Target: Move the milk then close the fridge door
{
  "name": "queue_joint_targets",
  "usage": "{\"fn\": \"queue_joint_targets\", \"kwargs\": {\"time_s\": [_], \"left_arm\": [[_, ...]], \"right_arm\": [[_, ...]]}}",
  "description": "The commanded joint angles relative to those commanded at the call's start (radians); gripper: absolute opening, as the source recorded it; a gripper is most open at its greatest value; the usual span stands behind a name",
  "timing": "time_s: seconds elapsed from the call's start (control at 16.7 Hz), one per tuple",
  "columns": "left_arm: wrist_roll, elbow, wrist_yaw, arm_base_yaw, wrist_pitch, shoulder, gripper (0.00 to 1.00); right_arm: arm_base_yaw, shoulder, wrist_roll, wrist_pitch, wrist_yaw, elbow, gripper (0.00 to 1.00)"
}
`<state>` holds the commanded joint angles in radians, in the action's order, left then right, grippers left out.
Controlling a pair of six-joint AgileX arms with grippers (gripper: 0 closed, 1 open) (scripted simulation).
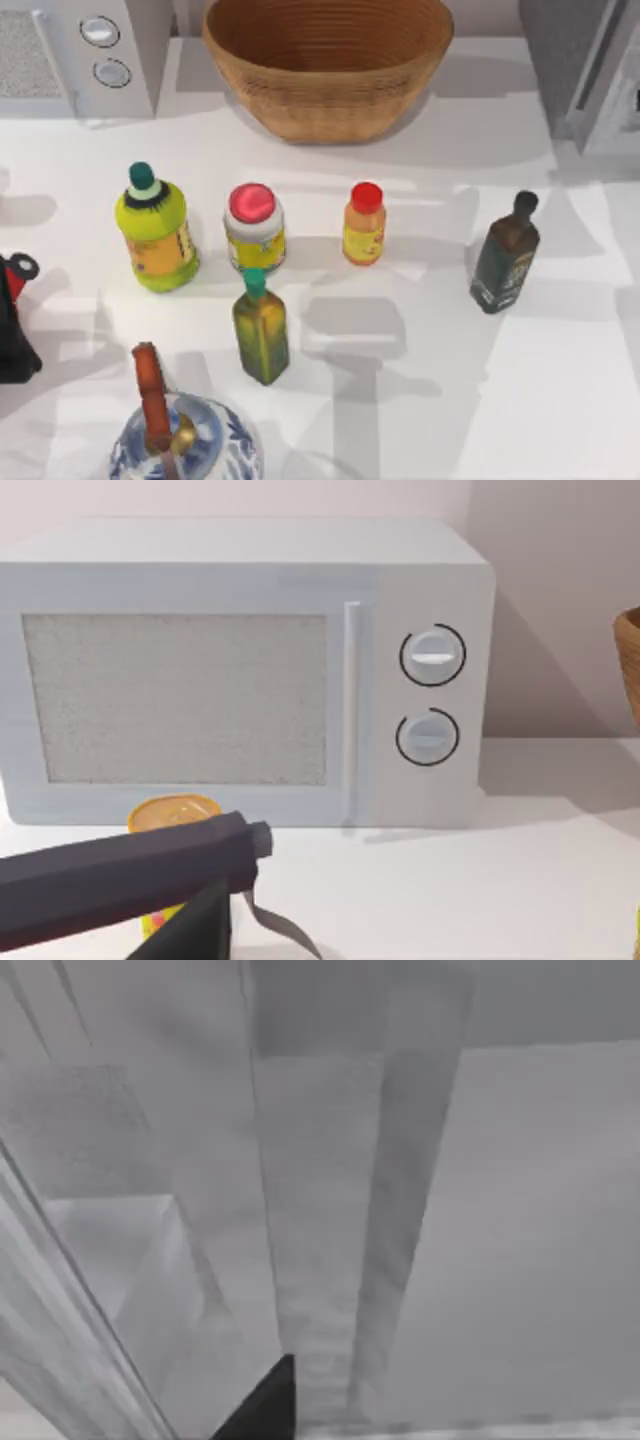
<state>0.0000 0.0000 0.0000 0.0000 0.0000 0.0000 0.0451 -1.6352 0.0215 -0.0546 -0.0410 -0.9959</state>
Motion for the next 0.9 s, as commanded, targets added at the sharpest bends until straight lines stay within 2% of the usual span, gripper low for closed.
{"fn": "queue_joint_targets", "kwargs": {"time_s": [0.9], "left_arm": [[0.000,0.000,0.000,0.000,0.000,0.000,1.00]], "right_arm": [[-0.002,-0.312,-0.005,0.079,0.006,-0.399,1.00]]}}
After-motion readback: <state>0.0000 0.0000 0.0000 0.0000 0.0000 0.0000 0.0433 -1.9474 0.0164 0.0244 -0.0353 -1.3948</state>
